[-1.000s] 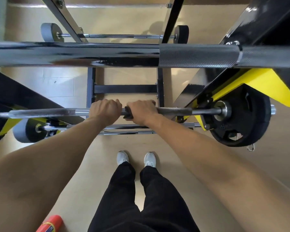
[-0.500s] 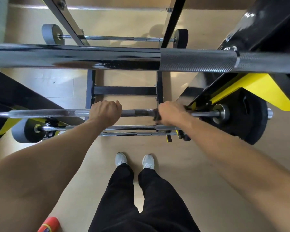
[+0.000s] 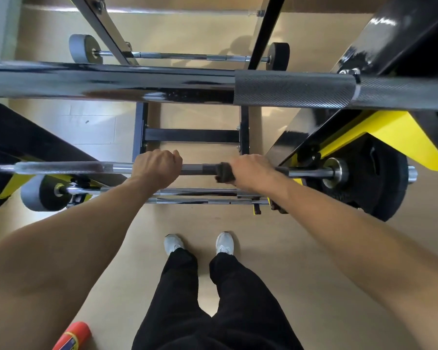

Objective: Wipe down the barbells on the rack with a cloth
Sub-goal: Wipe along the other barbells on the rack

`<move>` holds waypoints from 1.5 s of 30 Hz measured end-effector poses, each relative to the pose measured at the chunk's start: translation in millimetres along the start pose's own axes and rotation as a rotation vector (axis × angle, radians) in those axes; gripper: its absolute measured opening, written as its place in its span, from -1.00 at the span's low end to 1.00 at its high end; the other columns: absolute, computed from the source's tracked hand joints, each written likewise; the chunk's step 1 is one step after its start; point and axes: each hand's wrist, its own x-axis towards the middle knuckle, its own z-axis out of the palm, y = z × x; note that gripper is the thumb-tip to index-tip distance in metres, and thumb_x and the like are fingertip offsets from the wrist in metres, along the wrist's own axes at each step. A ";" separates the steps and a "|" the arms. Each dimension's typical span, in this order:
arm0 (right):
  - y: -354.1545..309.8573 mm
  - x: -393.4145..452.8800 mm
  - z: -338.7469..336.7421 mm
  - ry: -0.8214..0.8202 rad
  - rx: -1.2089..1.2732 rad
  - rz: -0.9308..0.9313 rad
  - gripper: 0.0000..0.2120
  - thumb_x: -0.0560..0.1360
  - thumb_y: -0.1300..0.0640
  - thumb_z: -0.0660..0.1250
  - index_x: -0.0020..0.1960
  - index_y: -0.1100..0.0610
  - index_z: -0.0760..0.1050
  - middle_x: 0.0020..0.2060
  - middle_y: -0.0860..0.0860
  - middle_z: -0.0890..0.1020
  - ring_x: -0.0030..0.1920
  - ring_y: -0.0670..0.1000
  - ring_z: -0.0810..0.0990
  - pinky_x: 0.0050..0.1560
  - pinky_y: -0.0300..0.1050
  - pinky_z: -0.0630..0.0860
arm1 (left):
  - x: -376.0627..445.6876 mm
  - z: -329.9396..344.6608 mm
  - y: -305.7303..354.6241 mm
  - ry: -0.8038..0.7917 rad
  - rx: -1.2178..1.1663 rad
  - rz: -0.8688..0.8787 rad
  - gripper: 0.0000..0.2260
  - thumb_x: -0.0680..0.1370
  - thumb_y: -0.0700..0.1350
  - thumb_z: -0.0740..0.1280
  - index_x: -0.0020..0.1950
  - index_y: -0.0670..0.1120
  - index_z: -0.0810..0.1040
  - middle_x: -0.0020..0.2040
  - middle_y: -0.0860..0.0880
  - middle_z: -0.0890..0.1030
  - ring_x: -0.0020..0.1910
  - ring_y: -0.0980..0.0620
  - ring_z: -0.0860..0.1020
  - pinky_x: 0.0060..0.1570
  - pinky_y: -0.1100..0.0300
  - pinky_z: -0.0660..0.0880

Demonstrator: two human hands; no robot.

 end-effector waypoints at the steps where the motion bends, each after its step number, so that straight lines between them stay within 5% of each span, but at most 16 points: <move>1: 11.7 -7.2 -2.9 -0.041 -0.030 0.053 -0.74 0.53 -0.10 0.35 0.09 0.04 0.44 -0.14 0.01 0.58 -0.16 0.04 0.55 -0.13 -0.04 0.50 | -0.4 0.1 0.0 0.005 -0.004 0.001 -0.49 0.65 0.03 -0.04 -0.36 -0.17 0.46 -0.41 -0.12 0.52 -0.39 -0.12 0.53 -0.27 0.04 0.55; 5: 45.1 -32.2 -13.5 -0.157 -0.150 0.286 -0.80 0.50 -0.03 0.38 0.04 0.04 0.48 -0.22 0.00 0.53 -0.20 0.02 0.54 -0.20 -0.06 0.47 | -2.3 0.1 1.8 0.020 -0.028 0.022 -0.49 0.65 0.01 -0.05 -0.39 -0.16 0.42 -0.42 -0.12 0.50 -0.40 -0.12 0.52 -0.29 0.07 0.55; 9: 16.1 -18.8 -15.9 -0.116 -0.210 0.245 -0.76 0.50 -0.05 0.42 0.02 0.07 0.48 -0.21 0.00 0.54 -0.18 0.04 0.55 -0.14 -0.06 0.51 | -3.0 0.2 1.8 0.053 -0.009 0.027 -0.51 0.66 0.01 -0.04 -0.39 -0.14 0.40 -0.44 -0.07 0.43 -0.38 -0.12 0.49 -0.30 0.11 0.42; 15: -56.1 16.5 2.7 0.046 0.096 0.140 -0.71 0.50 -0.08 0.42 0.11 0.04 0.45 -0.11 -0.01 0.56 -0.08 0.05 0.55 0.05 0.02 0.48 | -3.0 0.9 -1.6 0.064 -0.069 0.059 -0.54 0.66 0.03 -0.03 -0.38 -0.10 0.34 -0.36 -0.08 0.52 -0.36 -0.10 0.50 -0.28 0.09 0.45; 19: -89.0 2.7 -5.5 0.138 0.512 0.030 -0.76 0.52 0.12 0.41 0.17 0.09 0.49 0.00 0.01 0.61 0.02 0.03 0.58 0.11 -0.04 0.53 | -8.4 -7.6 -9.9 0.015 -0.227 0.215 -0.78 0.67 0.00 0.10 -0.06 -0.09 0.39 -0.21 -0.06 0.54 -0.27 -0.06 0.49 -0.26 0.06 0.46; 24: -131.8 -11.5 -31.5 0.319 1.010 0.060 -0.74 0.54 0.05 0.39 0.18 0.10 0.50 0.00 -0.03 0.62 0.00 -0.21 0.55 0.00 -0.39 0.44 | -40.2 -11.7 -63.8 0.336 -0.547 0.261 -0.88 0.58 -0.19 0.27 0.11 -0.11 0.49 0.04 -0.01 0.52 0.04 0.03 0.43 0.07 0.16 0.40; 27: -177.8 -0.7 -42.1 0.380 1.139 -0.010 -0.71 0.56 0.01 0.35 0.23 0.10 0.48 0.03 -0.02 0.64 0.05 -0.17 0.58 0.03 -0.42 0.44 | -61.6 -10.0 -117.4 0.522 -0.568 0.183 -0.89 0.52 -0.29 0.30 0.02 -0.14 0.51 -0.02 -0.06 0.53 -0.01 0.00 0.43 0.03 0.10 0.43; 30: -225.7 32.5 -38.6 0.357 1.004 -0.136 -0.59 0.53 -0.04 0.39 0.30 0.08 0.41 0.10 -0.03 0.57 0.08 -0.13 0.55 0.07 -0.41 0.44 | -73.0 -11.6 -174.2 0.616 -0.519 0.066 -0.93 0.50 -0.29 0.26 -0.07 -0.15 0.49 -0.11 -0.09 0.51 -0.10 -0.05 0.41 -0.09 0.02 0.41; 33: -271.7 80.2 -12.6 0.217 0.346 -0.130 -0.44 0.45 -0.16 0.44 0.33 0.03 0.35 0.15 0.01 0.52 0.08 0.01 0.53 0.14 -0.08 0.46 | -81.8 -14.3 -227.4 0.646 -0.460 -0.085 -0.81 0.49 -0.17 0.14 0.00 -0.15 0.50 -0.02 -0.13 0.50 0.00 -0.12 0.41 0.03 0.06 0.31; 35: -299.1 108.2 -1.5 0.181 -0.025 -0.086 -0.54 0.46 -0.13 0.42 0.24 0.04 0.38 0.06 0.03 0.58 0.01 0.08 0.57 0.05 0.04 0.49 | -84.5 -13.6 -261.4 0.620 -0.420 -0.261 -0.78 0.49 -0.20 0.20 0.11 -0.13 0.48 0.11 -0.15 0.47 0.14 -0.15 0.38 0.18 0.00 0.29; 40: -381.0 153.7 -18.3 0.129 0.066 -0.240 -0.68 0.50 -0.19 0.36 0.00 0.04 0.43 -0.19 -0.01 0.55 -0.23 0.05 0.53 -0.23 -0.06 0.44 | -87.9 -1.7 -324.0 0.524 -0.313 -0.369 -0.48 0.49 -0.13 0.31 0.43 -0.18 0.31 0.41 -0.18 0.34 0.43 -0.19 0.25 0.45 -0.13 0.13; 45: -428.0 166.0 -18.0 0.192 0.082 -0.249 -0.84 0.51 0.06 0.40 0.02 0.10 0.51 -0.18 0.01 0.59 -0.18 0.04 0.58 -0.24 -0.07 0.44 | -86.1 6.2 -337.2 0.513 -0.156 -0.275 -0.45 0.57 -0.06 0.26 0.52 -0.20 0.23 0.48 -0.20 0.31 0.48 -0.20 0.22 0.48 -0.12 0.09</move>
